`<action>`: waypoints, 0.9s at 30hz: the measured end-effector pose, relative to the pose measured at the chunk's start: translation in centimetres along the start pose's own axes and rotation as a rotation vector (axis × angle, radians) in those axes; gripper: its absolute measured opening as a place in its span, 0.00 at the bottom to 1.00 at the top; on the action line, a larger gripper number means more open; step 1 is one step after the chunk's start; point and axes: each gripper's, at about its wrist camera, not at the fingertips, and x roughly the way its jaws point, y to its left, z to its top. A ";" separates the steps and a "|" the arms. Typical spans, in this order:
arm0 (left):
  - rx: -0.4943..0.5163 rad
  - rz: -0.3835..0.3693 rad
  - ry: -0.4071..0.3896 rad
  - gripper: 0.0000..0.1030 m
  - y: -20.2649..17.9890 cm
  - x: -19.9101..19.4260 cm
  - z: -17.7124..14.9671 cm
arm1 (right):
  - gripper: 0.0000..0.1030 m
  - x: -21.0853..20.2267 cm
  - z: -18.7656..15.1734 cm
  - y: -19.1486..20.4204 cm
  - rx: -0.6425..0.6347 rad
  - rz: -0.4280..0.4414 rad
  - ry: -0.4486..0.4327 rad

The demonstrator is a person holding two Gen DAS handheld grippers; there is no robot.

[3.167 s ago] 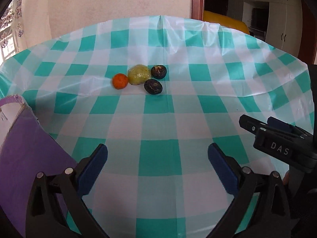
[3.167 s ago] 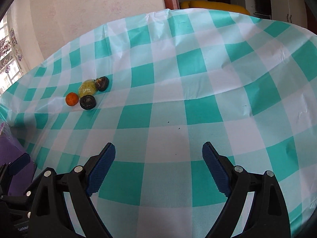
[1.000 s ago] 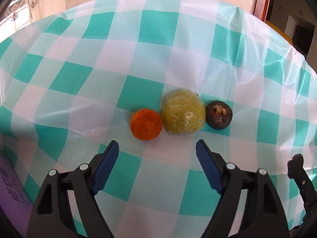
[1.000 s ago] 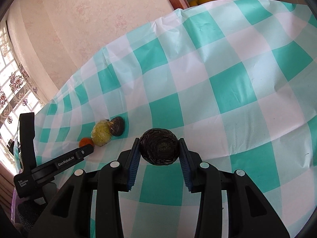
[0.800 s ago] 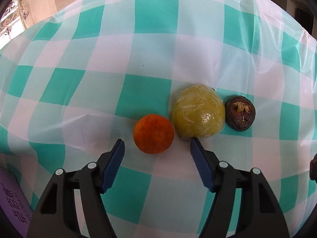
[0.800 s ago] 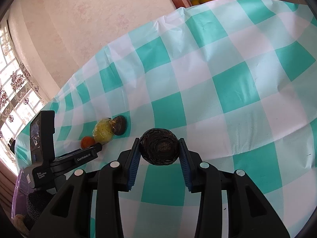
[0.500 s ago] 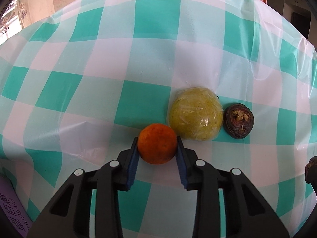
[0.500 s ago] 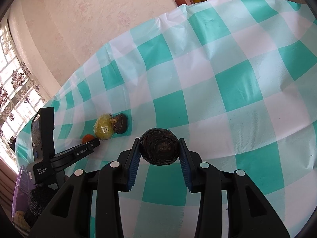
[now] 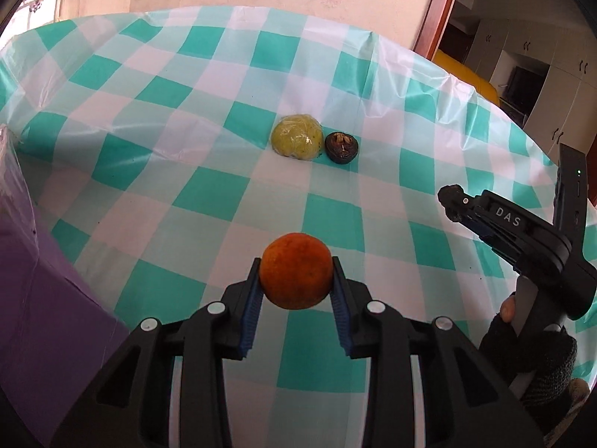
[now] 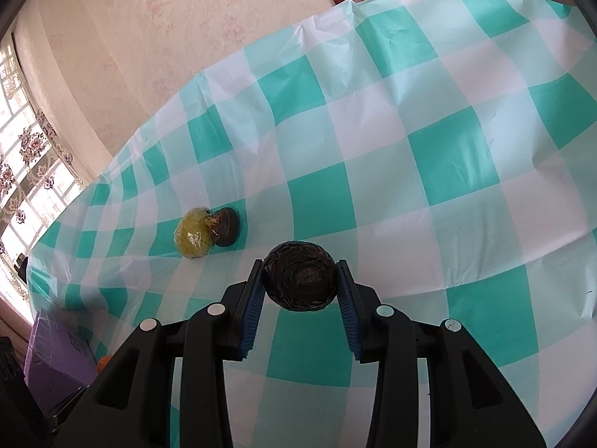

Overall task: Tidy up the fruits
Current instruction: 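Carry the orange and dark fruit over the box with both tools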

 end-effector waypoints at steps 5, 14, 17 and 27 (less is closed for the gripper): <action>-0.077 -0.027 0.036 0.33 2.0 0.9 -1.1 | 0.37 0.1 0.0 0.0 -0.001 -0.002 0.004; -0.067 -0.071 0.045 0.33 1.6 1.3 -1.1 | 0.37 0.4 0.1 -0.1 0.002 -0.018 0.019; -0.072 -0.075 0.051 0.33 1.7 1.4 -1.1 | 0.37 0.4 0.0 0.0 0.005 -0.049 0.023; -0.078 -0.065 0.018 0.33 1.7 0.0 -1.8 | 0.37 -2.7 -3.3 2.2 -0.030 -0.242 0.000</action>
